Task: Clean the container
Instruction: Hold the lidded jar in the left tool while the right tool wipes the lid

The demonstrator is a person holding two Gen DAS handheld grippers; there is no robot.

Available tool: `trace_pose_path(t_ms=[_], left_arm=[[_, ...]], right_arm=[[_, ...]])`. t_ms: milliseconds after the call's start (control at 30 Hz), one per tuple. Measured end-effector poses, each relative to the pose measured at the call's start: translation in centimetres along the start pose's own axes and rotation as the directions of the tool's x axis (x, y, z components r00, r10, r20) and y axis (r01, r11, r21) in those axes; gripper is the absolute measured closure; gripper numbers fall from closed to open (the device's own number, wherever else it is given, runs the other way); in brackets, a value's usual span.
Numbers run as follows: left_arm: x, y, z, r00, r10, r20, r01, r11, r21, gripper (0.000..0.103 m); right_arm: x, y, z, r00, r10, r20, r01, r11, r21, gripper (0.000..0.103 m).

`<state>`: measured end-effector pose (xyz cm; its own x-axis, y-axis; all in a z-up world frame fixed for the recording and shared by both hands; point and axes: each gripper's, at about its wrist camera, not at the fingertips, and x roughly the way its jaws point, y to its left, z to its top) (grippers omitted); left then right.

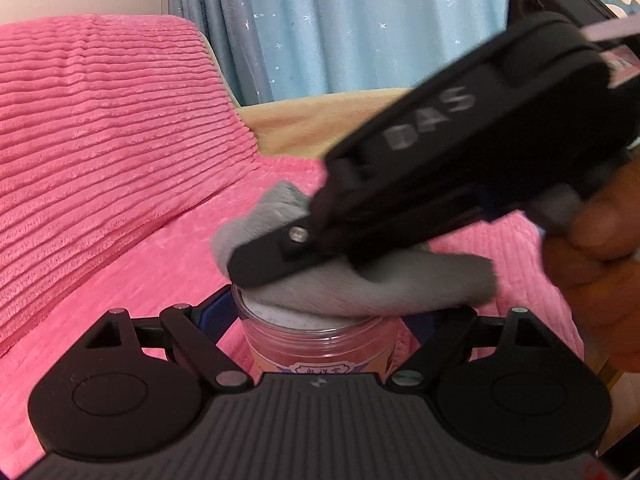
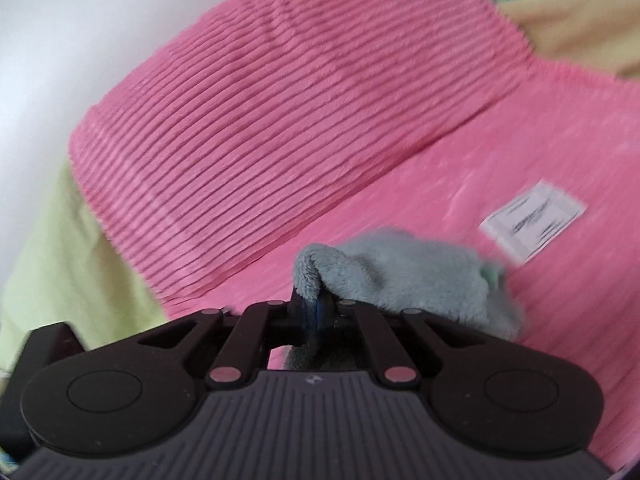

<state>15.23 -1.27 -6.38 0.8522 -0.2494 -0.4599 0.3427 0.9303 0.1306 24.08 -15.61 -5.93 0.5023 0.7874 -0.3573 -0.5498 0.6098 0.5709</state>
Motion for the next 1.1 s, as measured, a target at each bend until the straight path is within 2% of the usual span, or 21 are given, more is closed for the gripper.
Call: trace_pose_path(t_ms=[100, 300, 400, 500, 600, 667, 767, 867, 967, 1100], left_arm=[[0.0, 0.1, 0.0, 1.000, -0.002, -0.002, 0.002, 1.000, -0.002, 0.017], [0.0, 0.1, 0.0, 1.000, -0.007, -0.003, 0.007, 1.000, -0.011, 0.017], [0.0, 0.0, 0.0, 1.000, -0.007, -0.007, 0.007, 1.000, -0.012, 0.017], [0.0, 0.2, 0.1, 1.000, -0.009, -0.011, 0.009, 1.000, -0.018, 0.017], [-0.1, 0.3, 0.1, 1.000, -0.008, -0.015, 0.008, 1.000, -0.022, 0.017], [-0.1, 0.3, 0.1, 1.000, -0.008, -0.017, 0.008, 1.000, -0.024, 0.017], [0.0, 0.3, 0.2, 1.000, -0.008, -0.019, 0.007, 1.000, -0.025, 0.017], [0.0, 1.3, 0.0, 1.000, -0.024, -0.019, 0.024, 0.999, -0.024, 0.017], [0.1, 1.1, 0.1, 1.000, -0.025, -0.017, 0.025, 1.000, -0.015, 0.018], [0.0, 1.3, 0.2, 0.999, -0.033, -0.015, 0.033, 0.999, -0.011, 0.018]], right_arm=[[-1.0, -0.4, 0.1, 0.999, -0.044, 0.010, 0.044, 0.999, 0.007, 0.101], [-2.7, -0.4, -0.4, 0.998, -0.060, -0.017, 0.059, 0.997, -0.040, 0.101], [-3.1, -0.5, -0.8, 0.999, -0.008, -0.046, 0.007, 1.000, -0.005, 0.100], [-2.8, -0.7, -1.2, 0.994, 0.079, -0.078, -0.075, 0.995, 0.059, 0.100], [-1.9, -0.7, -1.5, 0.986, 0.140, -0.087, -0.129, 0.984, 0.120, 0.100], [-1.3, -0.5, -1.8, 0.985, 0.153, -0.079, -0.141, 0.980, 0.141, 0.100], [-0.6, 0.5, -1.7, 0.992, 0.106, -0.061, -0.101, 0.991, 0.086, 0.102], [-0.7, 1.4, -1.3, 1.000, 0.009, -0.024, -0.010, 1.000, -0.030, 0.102], [-1.5, 0.9, -1.0, 0.998, -0.063, 0.012, 0.064, 0.997, -0.039, 0.102], [-3.0, 0.0, -0.6, 0.995, -0.098, 0.025, 0.099, 0.995, -0.034, 0.101]])
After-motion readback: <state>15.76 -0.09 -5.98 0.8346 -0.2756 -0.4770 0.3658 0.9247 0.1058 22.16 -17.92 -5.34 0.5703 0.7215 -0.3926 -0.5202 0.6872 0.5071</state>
